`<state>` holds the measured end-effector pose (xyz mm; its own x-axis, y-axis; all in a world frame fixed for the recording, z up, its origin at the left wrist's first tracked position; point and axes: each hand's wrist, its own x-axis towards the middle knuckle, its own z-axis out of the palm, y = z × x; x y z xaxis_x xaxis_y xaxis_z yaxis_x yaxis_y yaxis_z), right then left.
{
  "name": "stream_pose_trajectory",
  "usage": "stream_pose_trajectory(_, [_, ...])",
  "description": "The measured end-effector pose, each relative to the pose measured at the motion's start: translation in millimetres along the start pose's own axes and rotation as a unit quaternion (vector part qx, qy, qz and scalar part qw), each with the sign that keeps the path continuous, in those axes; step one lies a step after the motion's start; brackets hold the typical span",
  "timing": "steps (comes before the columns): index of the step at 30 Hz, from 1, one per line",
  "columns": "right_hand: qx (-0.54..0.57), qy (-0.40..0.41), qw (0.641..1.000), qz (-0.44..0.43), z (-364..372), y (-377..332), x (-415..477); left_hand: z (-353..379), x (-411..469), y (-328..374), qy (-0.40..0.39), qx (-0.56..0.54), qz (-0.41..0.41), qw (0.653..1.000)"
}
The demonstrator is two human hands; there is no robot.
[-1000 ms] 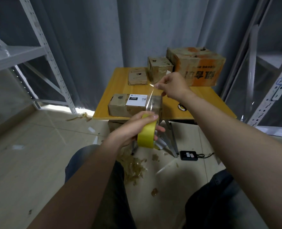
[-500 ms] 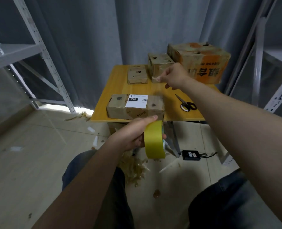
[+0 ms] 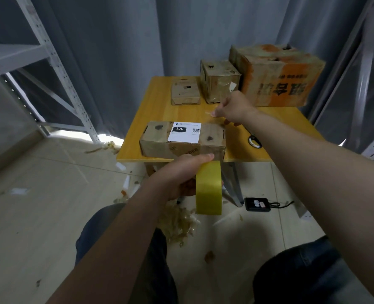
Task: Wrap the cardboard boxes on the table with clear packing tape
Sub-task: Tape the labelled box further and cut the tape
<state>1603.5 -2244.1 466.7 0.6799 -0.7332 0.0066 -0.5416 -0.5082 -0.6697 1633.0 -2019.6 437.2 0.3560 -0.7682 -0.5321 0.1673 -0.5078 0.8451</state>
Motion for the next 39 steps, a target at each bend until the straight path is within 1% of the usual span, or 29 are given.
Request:
stream_pose_trajectory(4, [-0.009, -0.002, 1.000, 0.004, 6, 5, 5, 1, 8, -3, 0.008, 0.004, 0.001, 1.000])
stream_pose_trajectory(8, [-0.010, 0.012, 0.999, 0.039, 21, 17, 13, 2, 16, -8, 0.018, -0.002, -0.001, 1.000])
stream_pose_trajectory(11, [-0.057, 0.056, 0.993, 0.091, 26, 20, 15, 2, 23, -10, 0.020, -0.015, 0.001, 1.000])
stream_pose_trajectory(13, [-0.094, 0.074, 0.988, 0.102, 27, 17, 13, 2, 26, -12, 0.020, -0.029, 0.003, 0.999])
stream_pose_trajectory(15, [-0.129, 0.086, 0.984, 0.088, 29, 13, 6, 3, 29, -13, 0.019, -0.040, 0.005, 0.999])
stream_pose_trajectory(18, [-0.173, 0.115, 0.977, 0.041, 33, 10, -4, 3, 31, -16, 0.019, -0.038, 0.003, 0.999])
stream_pose_trajectory(20, [-0.138, 0.135, 0.981, -0.020, 34, 13, -8, 2, 33, -19, 0.016, -0.036, -0.004, 0.999])
stream_pose_trajectory(22, [-0.091, 0.153, 0.979, -0.102, 37, 20, -9, 2, 35, -21, 0.014, -0.038, -0.006, 0.999])
stream_pose_trajectory(24, [-0.039, 0.136, 0.979, -0.148, 39, 26, -8, 1, 36, -23, 0.014, -0.039, -0.009, 0.999])
stream_pose_trajectory(27, [-0.002, 0.077, 0.988, -0.134, 39, 28, -6, 0, 38, -23, 0.006, -0.043, -0.014, 0.999])
stream_pose_trajectory(31, [-0.012, 0.047, 0.993, -0.105, 38, 29, 1, 1, 40, -26, 0.007, -0.053, -0.013, 0.999])
stream_pose_trajectory(35, [-0.061, 0.025, 0.994, -0.084, 35, 29, 5, 2, 40, -26, 0.009, -0.058, -0.007, 0.998])
stream_pose_trajectory(36, [-0.087, 0.041, 0.992, -0.082, 35, 28, 4, 3, 40, -26, 0.010, -0.057, -0.002, 0.998])
stream_pose_trajectory(37, [-0.112, 0.076, 0.987, -0.085, 35, 27, 3, 4, 40, -26, 0.013, -0.057, 0.002, 0.998])
stream_pose_trajectory(39, [-0.119, 0.174, 0.973, -0.090, 34, 24, -4, 6, 38, -26, 0.015, -0.055, 0.008, 0.998])
